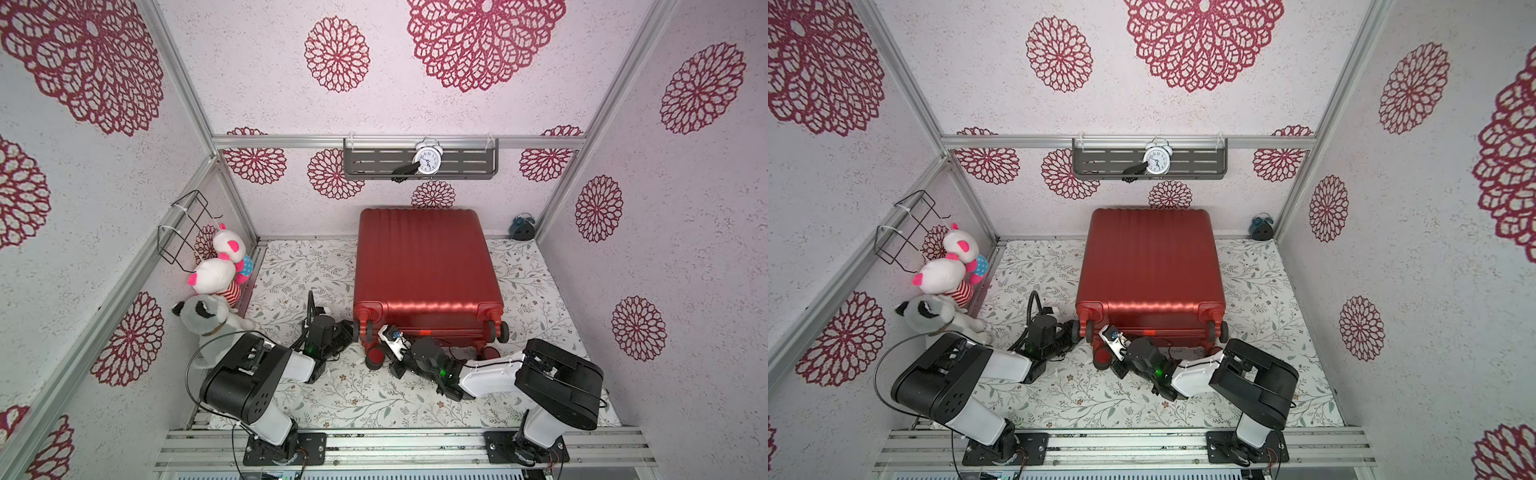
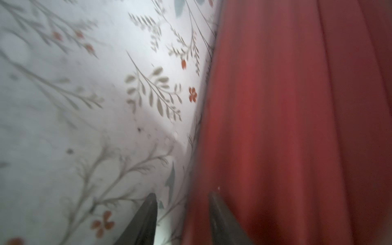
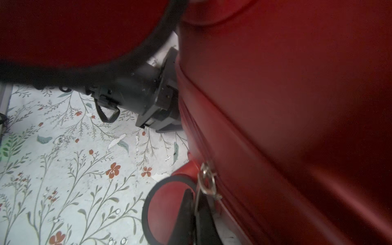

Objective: Open the suitcase zippers
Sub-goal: Adjust the suitcase at the center of the board.

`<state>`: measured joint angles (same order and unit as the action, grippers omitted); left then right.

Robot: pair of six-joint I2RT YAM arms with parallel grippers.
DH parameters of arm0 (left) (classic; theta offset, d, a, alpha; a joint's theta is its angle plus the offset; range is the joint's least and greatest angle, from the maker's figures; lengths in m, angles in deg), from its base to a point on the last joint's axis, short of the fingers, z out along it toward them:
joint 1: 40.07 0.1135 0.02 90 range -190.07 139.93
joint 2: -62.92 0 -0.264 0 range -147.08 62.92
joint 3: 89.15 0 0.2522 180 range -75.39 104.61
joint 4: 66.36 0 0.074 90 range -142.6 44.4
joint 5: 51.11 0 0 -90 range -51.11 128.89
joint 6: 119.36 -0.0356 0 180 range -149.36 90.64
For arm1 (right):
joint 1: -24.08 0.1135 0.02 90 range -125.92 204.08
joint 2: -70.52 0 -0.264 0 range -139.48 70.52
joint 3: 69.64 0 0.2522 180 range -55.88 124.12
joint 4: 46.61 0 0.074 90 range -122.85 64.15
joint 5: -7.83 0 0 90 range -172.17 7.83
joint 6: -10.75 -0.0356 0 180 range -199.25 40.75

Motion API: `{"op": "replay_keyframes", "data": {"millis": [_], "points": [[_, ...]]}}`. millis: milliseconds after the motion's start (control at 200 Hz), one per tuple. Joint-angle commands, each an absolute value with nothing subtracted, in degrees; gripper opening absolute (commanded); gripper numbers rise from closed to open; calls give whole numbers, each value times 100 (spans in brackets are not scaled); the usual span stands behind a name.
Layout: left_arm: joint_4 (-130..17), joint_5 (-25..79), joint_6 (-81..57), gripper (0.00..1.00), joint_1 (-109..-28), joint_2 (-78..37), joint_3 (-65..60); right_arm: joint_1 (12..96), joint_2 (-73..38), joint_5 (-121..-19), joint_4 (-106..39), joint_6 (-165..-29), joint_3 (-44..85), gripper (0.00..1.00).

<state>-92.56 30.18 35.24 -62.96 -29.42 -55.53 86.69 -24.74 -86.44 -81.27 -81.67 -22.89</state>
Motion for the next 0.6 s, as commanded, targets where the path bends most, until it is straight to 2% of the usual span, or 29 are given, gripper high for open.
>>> {"op": "replay_keyframes", "data": {"millis": [0, 330, 595], "points": [[-9895, 2330, 3540, 43, -6892, -2937, -5373, 9231, -2639, -7710, -8605, -7777, -2321, 0], [-10024, 2632, 3533, 43, -7437, -3106, -5198, 9274, -3148, -7742, -10063, -7882, -2463, 0], [-10531, 2582, 3469, 43, -7707, -3477, -5017, 9255, -3609, -7290, -10873, -8045, -2389, 0]]}}
